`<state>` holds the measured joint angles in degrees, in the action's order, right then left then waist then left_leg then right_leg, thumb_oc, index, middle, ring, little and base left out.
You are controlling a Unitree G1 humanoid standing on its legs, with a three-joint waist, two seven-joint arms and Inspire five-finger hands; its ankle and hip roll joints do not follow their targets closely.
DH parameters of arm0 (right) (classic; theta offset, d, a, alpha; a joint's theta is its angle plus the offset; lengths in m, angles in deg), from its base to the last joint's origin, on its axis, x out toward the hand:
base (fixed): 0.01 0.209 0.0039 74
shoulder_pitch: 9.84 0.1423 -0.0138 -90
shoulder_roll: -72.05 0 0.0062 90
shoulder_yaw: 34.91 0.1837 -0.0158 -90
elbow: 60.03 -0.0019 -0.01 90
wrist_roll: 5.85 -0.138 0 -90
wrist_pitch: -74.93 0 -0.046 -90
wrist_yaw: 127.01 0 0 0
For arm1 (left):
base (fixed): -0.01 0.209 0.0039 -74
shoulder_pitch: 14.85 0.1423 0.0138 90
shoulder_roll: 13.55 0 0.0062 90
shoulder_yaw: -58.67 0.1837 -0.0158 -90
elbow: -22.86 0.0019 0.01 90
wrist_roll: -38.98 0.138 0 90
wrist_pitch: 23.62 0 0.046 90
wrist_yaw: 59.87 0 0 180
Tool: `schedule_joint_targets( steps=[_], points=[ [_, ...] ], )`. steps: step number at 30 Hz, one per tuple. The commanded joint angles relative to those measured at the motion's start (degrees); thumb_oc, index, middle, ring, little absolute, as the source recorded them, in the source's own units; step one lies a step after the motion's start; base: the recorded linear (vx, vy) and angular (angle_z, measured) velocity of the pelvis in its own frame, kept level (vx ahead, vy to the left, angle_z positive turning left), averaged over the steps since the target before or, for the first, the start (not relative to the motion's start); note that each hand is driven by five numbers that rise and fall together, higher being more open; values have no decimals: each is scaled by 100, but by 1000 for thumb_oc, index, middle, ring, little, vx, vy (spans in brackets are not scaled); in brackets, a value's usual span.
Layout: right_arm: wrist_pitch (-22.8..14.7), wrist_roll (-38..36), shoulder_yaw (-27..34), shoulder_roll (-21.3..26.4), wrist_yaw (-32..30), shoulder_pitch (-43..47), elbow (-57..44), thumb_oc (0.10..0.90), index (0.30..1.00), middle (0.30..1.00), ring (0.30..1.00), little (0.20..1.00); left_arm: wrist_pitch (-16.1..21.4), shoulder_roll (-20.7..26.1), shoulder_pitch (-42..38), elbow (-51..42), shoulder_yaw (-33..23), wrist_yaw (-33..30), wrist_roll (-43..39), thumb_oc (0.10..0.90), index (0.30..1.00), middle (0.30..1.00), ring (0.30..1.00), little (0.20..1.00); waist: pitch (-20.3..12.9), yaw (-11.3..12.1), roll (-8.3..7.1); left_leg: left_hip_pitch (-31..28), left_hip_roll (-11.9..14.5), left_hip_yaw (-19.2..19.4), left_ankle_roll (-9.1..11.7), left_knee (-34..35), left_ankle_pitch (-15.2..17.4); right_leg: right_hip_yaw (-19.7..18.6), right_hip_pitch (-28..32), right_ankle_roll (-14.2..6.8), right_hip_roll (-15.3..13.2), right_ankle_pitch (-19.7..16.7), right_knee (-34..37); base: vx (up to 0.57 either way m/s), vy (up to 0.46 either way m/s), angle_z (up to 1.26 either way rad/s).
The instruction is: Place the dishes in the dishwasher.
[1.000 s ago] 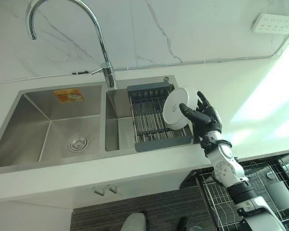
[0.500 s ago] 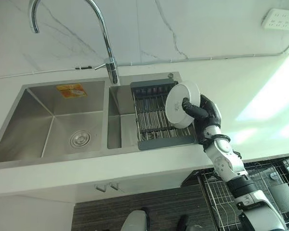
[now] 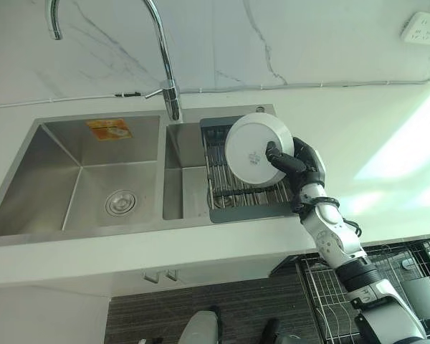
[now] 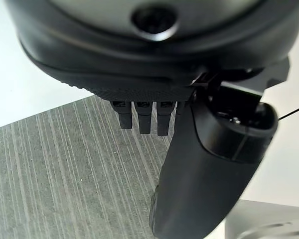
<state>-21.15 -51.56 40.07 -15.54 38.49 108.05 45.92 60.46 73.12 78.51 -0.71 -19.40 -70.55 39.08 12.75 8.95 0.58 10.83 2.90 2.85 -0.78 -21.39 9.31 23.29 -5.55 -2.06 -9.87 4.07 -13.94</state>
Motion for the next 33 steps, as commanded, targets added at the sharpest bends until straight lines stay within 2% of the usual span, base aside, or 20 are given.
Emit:
schedule_joint_targets(
  steps=[1,4,6,7,9,10,14,16,18,21,26,33],
  points=[
    [-953,-549,161,-35,472,178,-1040,400,300,300,300,300,163,343,153,196,244,-51,454,800,900,900,900,900,-217,-100,38,-119,101,49,149,420,225,-377,426,-472,-186,858,-325,68,199,-21],
    [-1378,-735,297,-121,503,-184,-1860,400,300,300,300,300,176,439,14,358,409,10,579,800,900,900,900,900,-157,-389,38,-172,76,294,-6,420,287,-491,369,-621,-233,672,-325,34,226,-43],
    [-1509,-785,323,-172,555,-318,-2414,400,300,300,300,300,150,550,-149,349,450,-77,332,800,900,900,900,900,-34,-579,-23,-176,32,485,-108,420,361,-604,81,-790,-307,423,-325,-159,81,-110],
    [-1600,-908,338,-246,706,-330,-2546,400,300,300,300,300,167,609,-173,316,382,-122,244,800,900,900,900,900,8,-528,-22,-225,152,687,-131,420,414,-391,145,-847,-353,245,-325,-193,-64,-112],
    [-1758,-906,301,-301,804,-342,-2663,400,300,300,300,300,158,634,-273,330,348,-134,204,800,900,900,900,900,5,-480,17,-150,280,784,-177,420,413,-250,273,-823,-377,91,-325,-243,-158,-152],
    [-1864,-636,255,-277,720,-368,-2766,400,300,300,300,300,189,624,-371,398,392,-151,95,800,900,900,900,900,0,-459,-2,-65,319,812,-166,420,380,-267,281,-785,-457,209,-325,-276,-222,-140],
    [-1815,-342,284,-225,433,-208,-2862,400,300,300,300,300,151,564,-504,444,366,-341,-7,800,900,900,900,900,21,-425,-100,22,450,874,15,420,315,-286,35,-822,-603,397,-325,-174,-231,-39],
    [-1807,-299,341,-180,290,-143,-2897,400,300,300,300,300,230,513,-468,474,355,-359,132,800,900,900,900,900,11,-452,-119,1,569,930,121,420,260,-334,-51,-841,-573,482,-325,-91,-197,-34],
    [-1885,-242,498,-55,222,-176,-3003,400,300,300,300,300,238,388,-389,493,389,-406,124,800,900,900,900,900,-12,-528,-109,-42,697,983,267,420,194,-376,-61,-784,-497,590,-325,-57,-166,-22],
    [-1820,-331,660,69,185,-243,-3153,400,300,300,300,300,243,316,-329,541,380,-409,80,800,900,900,900,900,-44,-614,-98,-88,790,1004,381,420,149,-423,-16,-718,-421,688,-325,-5,-90,-20],
    [-1979,-397,1090,282,86,-414,-3344,400,300,300,300,300,278,178,-217,620,383,-376,53,800,900,900,900,900,-83,-775,-44,-115,1079,1095,591,420,-33,-345,120,-542,-283,841,-325,6,-89,-1],
    [-2100,-178,1550,503,-301,-499,-3258,400,300,300,300,300,138,100,-218,577,425,-289,-112,800,900,900,900,900,-66,-869,24,-72,1185,1100,695,420,-141,-326,103,-446,-206,885,-325,4,-20,3]
  ],
)
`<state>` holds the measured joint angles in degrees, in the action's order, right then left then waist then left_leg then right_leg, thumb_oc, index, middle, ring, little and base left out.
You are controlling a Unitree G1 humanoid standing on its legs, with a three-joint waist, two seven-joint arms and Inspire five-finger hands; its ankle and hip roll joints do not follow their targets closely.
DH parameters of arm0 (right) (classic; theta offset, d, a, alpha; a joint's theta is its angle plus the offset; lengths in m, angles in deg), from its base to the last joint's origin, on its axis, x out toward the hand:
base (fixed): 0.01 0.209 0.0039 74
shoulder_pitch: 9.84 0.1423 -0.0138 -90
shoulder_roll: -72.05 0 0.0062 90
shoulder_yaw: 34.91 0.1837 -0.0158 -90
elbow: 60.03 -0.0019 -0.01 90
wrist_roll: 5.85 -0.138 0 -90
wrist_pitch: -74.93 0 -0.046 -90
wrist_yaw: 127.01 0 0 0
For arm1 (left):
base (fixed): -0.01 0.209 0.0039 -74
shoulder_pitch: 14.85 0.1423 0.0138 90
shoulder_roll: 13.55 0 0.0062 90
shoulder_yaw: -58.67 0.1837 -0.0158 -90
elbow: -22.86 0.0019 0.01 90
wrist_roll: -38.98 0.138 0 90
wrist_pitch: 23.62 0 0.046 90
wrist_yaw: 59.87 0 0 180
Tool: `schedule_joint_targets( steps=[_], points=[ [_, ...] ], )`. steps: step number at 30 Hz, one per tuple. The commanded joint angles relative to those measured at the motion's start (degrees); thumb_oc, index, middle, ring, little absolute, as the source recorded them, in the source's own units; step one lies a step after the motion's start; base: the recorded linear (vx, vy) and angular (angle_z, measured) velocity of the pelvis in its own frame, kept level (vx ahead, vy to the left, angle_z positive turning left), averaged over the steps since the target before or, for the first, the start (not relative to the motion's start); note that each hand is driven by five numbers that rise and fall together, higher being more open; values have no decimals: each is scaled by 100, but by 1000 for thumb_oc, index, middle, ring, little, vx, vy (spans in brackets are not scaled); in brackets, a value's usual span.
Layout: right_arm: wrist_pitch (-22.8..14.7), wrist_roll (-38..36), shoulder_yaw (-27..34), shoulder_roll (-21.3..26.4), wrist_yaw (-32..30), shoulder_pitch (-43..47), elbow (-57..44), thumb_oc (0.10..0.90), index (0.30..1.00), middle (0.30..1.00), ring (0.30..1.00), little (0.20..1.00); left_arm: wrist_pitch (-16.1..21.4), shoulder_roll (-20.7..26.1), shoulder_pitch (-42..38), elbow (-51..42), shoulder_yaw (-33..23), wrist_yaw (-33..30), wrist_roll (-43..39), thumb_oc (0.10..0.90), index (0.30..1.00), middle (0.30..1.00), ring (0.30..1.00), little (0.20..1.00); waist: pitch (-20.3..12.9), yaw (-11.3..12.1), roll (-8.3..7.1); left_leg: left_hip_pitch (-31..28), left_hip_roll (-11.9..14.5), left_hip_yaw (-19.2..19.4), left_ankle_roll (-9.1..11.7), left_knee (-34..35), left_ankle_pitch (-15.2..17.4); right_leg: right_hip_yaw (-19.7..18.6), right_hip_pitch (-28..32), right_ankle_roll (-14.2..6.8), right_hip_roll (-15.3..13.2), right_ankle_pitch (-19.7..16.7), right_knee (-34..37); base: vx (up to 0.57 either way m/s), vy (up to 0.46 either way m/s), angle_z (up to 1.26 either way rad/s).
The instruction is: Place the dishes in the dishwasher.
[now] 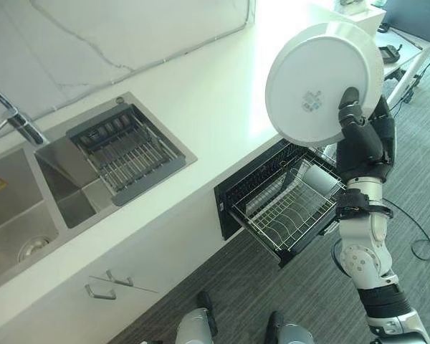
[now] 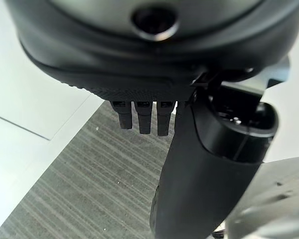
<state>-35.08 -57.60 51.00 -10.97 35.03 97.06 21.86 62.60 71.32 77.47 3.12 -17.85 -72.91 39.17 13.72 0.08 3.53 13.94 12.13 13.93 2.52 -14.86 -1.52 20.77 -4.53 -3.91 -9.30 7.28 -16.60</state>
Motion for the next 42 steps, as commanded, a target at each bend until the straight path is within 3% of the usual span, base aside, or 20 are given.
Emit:
schedule_joint_targets(
  steps=[1,6,10,22,25,32,42],
  points=[
    [-688,495,569,110,-66,570,-797,400,300,300,300,300,-96,275,-104,196,254,-28,-128,800,900,900,900,900,-155,-3,-260,-381,269,-5,381,-233,931,-68,-10,-251,-260,563,-59,-1,5,9],
    [-580,466,856,275,-510,360,-201,400,300,300,300,300,-154,284,-59,89,241,13,-174,800,900,900,900,900,-119,-43,-221,-402,230,-32,392,-233,932,-62,-15,-226,-261,561,-59,26,23,6],
    [-938,188,1130,388,-540,149,376,400,300,300,300,300,-197,342,-66,-43,259,-47,-222,800,900,900,900,900,-47,-67,-201,-377,204,-67,380,-233,925,-11,-41,-197,-264,533,-59,-12,-9,2],
    [-842,80,1219,488,-517,10,1476,400,300,300,300,300,-242,351,-129,-268,349,15,-438,800,900,900,900,900,161,-104,-78,-199,119,-185,446,-233,833,-92,-209,-192,-262,515,-59,-38,-1,2],
    [-347,290,1043,443,-187,-201,1880,400,300,300,300,300,-296,318,-88,-372,385,8,-431,800,900,900,900,900,180,-88,-32,-196,113,-213,450,-233,808,-84,-159,-174,-263,541,-59,11,24,5],
    [250,1100,556,624,557,118,2574,400,300,300,300,300,-323,352,-134,-404,442,83,-335,800,900,900,900,900,272,49,-24,-168,34,-368,438,-233,803,-67,-126,-142,-245,546,-59,22,5,7],
    [1100,3180,-5,1306,257,866,2651,400,300,300,300,300,-372,548,-255,-465,315,209,-174,800,900,900,900,900,481,251,-82,-31,-43,-522,403,-233,773,31,-136,-133,-256,500,-59,1,6,11]
  ],
)
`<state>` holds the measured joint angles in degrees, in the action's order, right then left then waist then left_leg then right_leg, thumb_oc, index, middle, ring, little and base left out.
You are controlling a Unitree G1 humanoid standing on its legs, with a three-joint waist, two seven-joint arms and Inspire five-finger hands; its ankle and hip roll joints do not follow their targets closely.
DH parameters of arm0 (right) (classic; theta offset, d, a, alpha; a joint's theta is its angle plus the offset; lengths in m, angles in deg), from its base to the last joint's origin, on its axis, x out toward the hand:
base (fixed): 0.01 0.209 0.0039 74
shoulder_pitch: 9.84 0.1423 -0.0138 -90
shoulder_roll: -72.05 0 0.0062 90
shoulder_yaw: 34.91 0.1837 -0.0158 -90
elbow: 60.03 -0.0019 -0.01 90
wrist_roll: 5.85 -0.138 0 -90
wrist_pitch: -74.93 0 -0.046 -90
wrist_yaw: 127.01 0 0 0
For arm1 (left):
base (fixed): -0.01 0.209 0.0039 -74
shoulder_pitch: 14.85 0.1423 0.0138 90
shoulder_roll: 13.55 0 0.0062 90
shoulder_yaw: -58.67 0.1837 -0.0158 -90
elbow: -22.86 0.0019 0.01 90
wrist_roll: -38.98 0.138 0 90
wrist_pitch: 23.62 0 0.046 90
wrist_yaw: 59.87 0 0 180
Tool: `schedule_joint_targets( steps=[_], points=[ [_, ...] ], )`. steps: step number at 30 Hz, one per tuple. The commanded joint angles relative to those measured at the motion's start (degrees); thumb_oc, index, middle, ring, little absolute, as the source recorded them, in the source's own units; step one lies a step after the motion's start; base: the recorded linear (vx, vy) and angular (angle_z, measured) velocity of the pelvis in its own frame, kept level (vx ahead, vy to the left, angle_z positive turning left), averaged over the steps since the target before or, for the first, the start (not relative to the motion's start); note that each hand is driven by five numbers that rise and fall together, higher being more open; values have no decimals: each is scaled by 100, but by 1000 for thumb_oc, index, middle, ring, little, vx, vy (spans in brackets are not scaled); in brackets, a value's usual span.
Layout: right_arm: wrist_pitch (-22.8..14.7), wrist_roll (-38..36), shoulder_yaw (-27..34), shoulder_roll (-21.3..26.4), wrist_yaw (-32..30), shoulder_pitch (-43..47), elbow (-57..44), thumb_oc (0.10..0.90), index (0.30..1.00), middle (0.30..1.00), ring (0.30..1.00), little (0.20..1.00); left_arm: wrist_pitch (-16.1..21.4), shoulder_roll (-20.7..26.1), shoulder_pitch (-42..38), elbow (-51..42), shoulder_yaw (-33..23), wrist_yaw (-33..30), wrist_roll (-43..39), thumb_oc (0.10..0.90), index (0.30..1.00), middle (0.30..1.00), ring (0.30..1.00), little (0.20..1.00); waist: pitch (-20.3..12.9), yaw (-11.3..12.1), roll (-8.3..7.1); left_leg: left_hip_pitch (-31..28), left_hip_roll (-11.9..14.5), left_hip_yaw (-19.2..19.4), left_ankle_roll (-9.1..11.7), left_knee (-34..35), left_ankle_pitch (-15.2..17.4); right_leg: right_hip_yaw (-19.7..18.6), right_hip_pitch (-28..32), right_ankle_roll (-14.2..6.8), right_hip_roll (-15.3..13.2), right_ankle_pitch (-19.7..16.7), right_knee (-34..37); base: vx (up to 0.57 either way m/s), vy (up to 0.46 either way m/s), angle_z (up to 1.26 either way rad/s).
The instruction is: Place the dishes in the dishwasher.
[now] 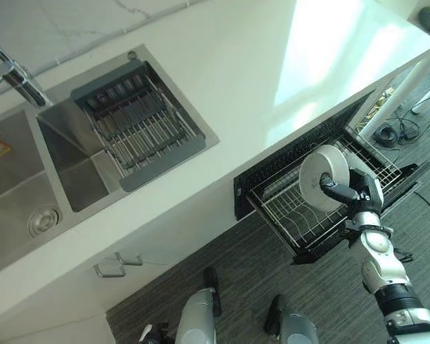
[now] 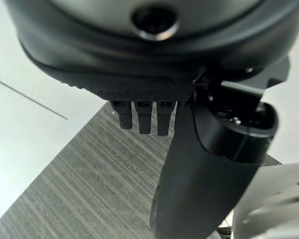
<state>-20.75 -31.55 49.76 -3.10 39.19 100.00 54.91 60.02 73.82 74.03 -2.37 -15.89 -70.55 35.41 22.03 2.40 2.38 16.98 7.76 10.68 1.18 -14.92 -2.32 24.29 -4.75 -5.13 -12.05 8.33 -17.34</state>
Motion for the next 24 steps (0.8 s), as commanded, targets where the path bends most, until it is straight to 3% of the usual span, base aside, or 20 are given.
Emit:
schedule_joint_targets(
  steps=[1,3,13,19,24],
  points=[
    [-292,650,69,570,-185,652,-608,400,300,300,300,300,-96,317,89,89,114,-16,209,800,900,900,900,900,-329,41,34,-324,387,-212,535,-227,849,-314,-117,-13,16,389,15,-1,24,4],
    [213,1348,-228,822,-396,1109,-289,400,300,300,300,300,-115,415,21,46,99,58,229,800,900,900,900,900,-225,143,36,-267,346,-296,535,-227,840,-298,-162,-19,19,348,15,-2,27,4],
    [590,3203,-1444,1151,-796,2415,1006,400,300,300,300,300,-14,568,-289,-2,292,142,-72,800,900,900,900,900,109,441,104,18,255,-532,505,-227,805,-231,-425,-16,30,262,15,-36,5,9],
    [1082,4508,-2482,1333,-1151,3177,1965,400,300,300,300,300,81,689,-487,-45,394,146,-284,800,900,900,900,900,333,594,147,231,230,-617,486,-227,768,-215,-690,-34,69,178,15,-66,-9,8],
    [1235,4751,-3012,1311,-1567,3509,2611,400,300,300,300,300,115,761,-592,-50,512,163,-399,800,900,900,900,900,489,698,200,363,198,-639,468,-227,752,-182,-840,-64,66,127,15,-51,-14,5]
  ],
)
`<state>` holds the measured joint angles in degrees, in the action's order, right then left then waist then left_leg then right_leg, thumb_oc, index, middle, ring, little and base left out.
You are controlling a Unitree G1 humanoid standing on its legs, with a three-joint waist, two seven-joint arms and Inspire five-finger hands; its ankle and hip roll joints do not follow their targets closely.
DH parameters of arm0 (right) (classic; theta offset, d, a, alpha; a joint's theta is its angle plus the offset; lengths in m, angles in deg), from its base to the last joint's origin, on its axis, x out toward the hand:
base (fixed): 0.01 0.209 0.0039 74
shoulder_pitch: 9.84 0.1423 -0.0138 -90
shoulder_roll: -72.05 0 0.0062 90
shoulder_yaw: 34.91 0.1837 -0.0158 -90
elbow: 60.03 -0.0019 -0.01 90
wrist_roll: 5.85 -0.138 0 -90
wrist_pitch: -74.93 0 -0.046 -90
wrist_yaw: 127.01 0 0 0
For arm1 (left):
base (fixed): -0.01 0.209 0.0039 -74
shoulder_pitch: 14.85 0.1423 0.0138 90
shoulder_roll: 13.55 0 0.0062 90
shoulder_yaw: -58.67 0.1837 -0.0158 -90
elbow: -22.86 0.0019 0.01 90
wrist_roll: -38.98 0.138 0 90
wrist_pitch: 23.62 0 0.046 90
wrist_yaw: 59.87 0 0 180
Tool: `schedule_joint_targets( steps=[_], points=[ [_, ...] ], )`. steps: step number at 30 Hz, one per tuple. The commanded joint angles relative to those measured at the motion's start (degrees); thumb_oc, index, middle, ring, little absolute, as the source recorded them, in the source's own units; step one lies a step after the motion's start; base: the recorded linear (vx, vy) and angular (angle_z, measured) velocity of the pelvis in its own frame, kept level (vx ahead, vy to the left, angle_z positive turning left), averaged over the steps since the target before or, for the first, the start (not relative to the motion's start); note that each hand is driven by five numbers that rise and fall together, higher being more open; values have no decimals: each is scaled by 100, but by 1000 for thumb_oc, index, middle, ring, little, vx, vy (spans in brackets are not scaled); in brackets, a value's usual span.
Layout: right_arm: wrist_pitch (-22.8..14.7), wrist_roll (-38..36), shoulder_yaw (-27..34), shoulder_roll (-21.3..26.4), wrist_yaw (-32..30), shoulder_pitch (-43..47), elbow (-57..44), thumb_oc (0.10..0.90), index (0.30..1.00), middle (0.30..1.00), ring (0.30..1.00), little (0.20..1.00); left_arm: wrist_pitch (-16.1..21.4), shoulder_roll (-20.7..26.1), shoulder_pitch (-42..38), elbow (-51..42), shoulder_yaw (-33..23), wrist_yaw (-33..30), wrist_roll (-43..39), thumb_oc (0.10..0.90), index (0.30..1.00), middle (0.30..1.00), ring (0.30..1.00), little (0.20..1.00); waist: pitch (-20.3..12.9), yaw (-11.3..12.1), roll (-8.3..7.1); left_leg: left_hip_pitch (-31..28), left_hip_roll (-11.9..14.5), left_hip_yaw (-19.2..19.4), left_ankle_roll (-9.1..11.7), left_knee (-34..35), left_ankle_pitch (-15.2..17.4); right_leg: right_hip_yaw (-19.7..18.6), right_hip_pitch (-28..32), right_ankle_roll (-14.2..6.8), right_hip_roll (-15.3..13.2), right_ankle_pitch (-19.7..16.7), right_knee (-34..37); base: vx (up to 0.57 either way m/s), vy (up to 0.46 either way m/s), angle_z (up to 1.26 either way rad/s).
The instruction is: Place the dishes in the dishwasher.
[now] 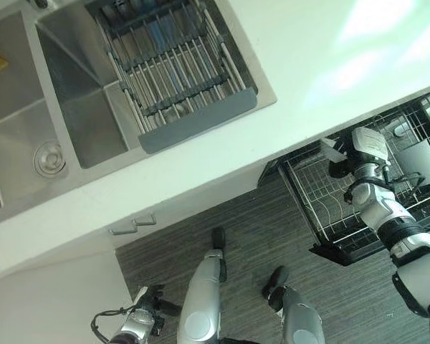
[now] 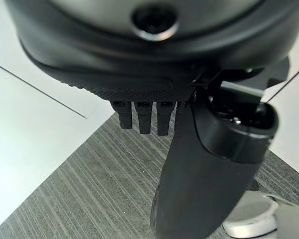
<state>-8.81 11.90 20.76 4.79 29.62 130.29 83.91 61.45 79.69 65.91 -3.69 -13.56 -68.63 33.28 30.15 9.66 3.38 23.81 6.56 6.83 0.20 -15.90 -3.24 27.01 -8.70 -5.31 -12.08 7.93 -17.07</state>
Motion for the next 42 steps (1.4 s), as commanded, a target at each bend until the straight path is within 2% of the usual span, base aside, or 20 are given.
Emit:
schedule_joint_targets(
  steps=[1,3,5,7,11,12,13,14,15,16,18,20,22,23,29,34,35,36,38,42],
  points=[
    [128,549,-206,503,-681,528,-232,400,300,300,300,300,-10,177,204,73,293,-27,-188,800,900,900,900,900,-295,-11,115,-288,311,-254,562,-129,840,-448,-484,-54,63,154,-11,-78,-4,3],
    [397,987,-466,381,-947,616,-15,400,300,300,300,300,39,171,137,52,342,-51,-240,800,900,900,900,900,-230,29,167,-207,296,-260,556,-129,838,-434,-578,-72,49,132,-11,-77,-6,2],
    [967,1390,-762,244,-870,738,289,400,300,300,300,300,189,161,12,33,424,-109,-300,800,900,900,900,900,-145,53,234,-77,272,-245,547,-129,832,-442,-737,-96,30,104,-11,-95,-17,1],
    [1107,1353,-875,213,-786,727,358,400,300,300,300,300,237,189,-37,17,467,-138,-363,800,900,900,900,900,-102,40,261,-20,274,-240,552,-129,812,-449,-811,-103,28,82,-11,-66,-6,0],
    [1110,1080,-915,137,-773,678,519,400,300,300,300,300,212,227,-104,5,514,-118,-424,800,900,900,900,900,-36,15,318,62,256,-225,558,-129,787,-473,-914,-108,18,53,-11,-21,3,0],
    [939,848,-872,86,-699,646,612,400,300,300,300,300,224,239,-120,24,532,-106,-422,800,900,900,900,900,-40,16,307,18,233,-245,600,-129,918,-551,-895,-174,19,170,-11,-45,-3,2],
    [880,811,-844,48,-667,644,671,400,300,300,300,300,232,239,-131,26,547,-109,-429,800,900,900,900,900,-35,20,337,123,242,-219,552,-129,783,-484,-992,-116,7,30,-11,-43,-6,4],
    [748,767,-795,-19,-385,624,741,675,712,712,712,712,206,240,-150,22,556,-99,-444,800,900,900,900,900,-35,16,346,157,240,-214,554,-129,776,-490,-1038,-122,0,13,-11,-121,16,2],
    [631,699,-756,-65,-106,607,772,800,900,900,900,900,174,252,-171,-4,557,-76,-447,800,900,900,900,900,-35,13,346,179,233,-213,554,-129,775,-494,-1070,-130,-4,1,-11,36,-26,-2],
    [401,153,-716,-251,838,532,916,800,900,900,900,900,99,261,-200,-99,554,29,-411,800,900,900,900,900,-37,20,341,134,225,-229,592,-129,909,-598,-1056,-177,2,128,-11,45,-31,-5],
    [16,-22,-617,-305,1471,500,1035,800,900,900,900,900,70,273,-203,-128,549,84,-420,800,900,900,900,900,-36,21,335,134,230,-216,591,-129,916,-599,-1057,-167,14,132,-11,17,-20,-5],
    [-3,-384,-535,-347,2123,418,1098,800,900,900,900,900,10,268,-205,-183,505,112,-351,800,900,900,900,900,-36,15,316,132,261,-188,602,-129,905,-587,-1060,-171,13,119,-11,0,0,0],
    [-25,-550,-417,-365,3324,293,1151,800,900,900,900,900,-10,298,-197,-262,454,147,-347,800,900,900,900,900,-36,0,271,97,286,-159,598,-129,906,-582,-1035,-176,12,107,-11,0,-14,-2],
    [-104,-678,-366,-353,3609,192,1198,800,900,900,900,900,-51,336,-215,-315,424,179,-354,800,900,900,900,900,-35,-15,252,87,304,-153,601,-129,896,-570,-1029,-181,20,97,-11,4,-36,-3],
    [-181,-922,-187,-185,4241,131,1100,800,900,900,900,900,-275,470,-250,-390,313,260,-249,800,900,900,900,900,-36,-54,106,-16,365,-103,596,-129,913,-565,-957,-198,42,78,-11,6,-57,-1],
    [-180,-1030,-98,-53,4454,233,874,800,900,900,900,900,-228,486,-209,-348,253,251,-206,800,900,900,900,900,-36,-101,33,-76,394,-60,605,-129,915,-595,-916,-209,61,76,-11,-9,-14,-6],
    [-161,-1028,-105,-11,4493,237,777,800,900,900,900,900,-218,491,-206,-351,228,236,-206,800,900,900,900,900,-35,-123,43,23,408,-39,560,-129,778,-542,-1004,-146,61,-51,-11,-89,8,-4],
    [-151,-1050,-107,10,4527,235,717,800,900,900,900,900,-212,497,-200,-345,216,238,-198,800,900,900,900,900,-35,-139,38,11,415,-30,566,-129,779,-547,-992,-147,64,-45,-11,-88,12,-1],
    [-159,-1010,-89,57,4430,197,610,800,900,900,900,900,-164,510,-171,-290,206,233,-216,800,900,900,900,900,-38,-169,12,-123,406,-35,617,-129,912,-625,-873,-205,75,89,-11,93,-7,-3],
    [-64,-1007,-81,134,3968,187,320,800,900,900,900,900,-121,507,-129,-231,135,221,-237,800,900,900,900,900,-39,-213,-35,-202,437,1,629,-129,917,-633,-805,-213,66,87,-11,12,1,-8]
  ],
)
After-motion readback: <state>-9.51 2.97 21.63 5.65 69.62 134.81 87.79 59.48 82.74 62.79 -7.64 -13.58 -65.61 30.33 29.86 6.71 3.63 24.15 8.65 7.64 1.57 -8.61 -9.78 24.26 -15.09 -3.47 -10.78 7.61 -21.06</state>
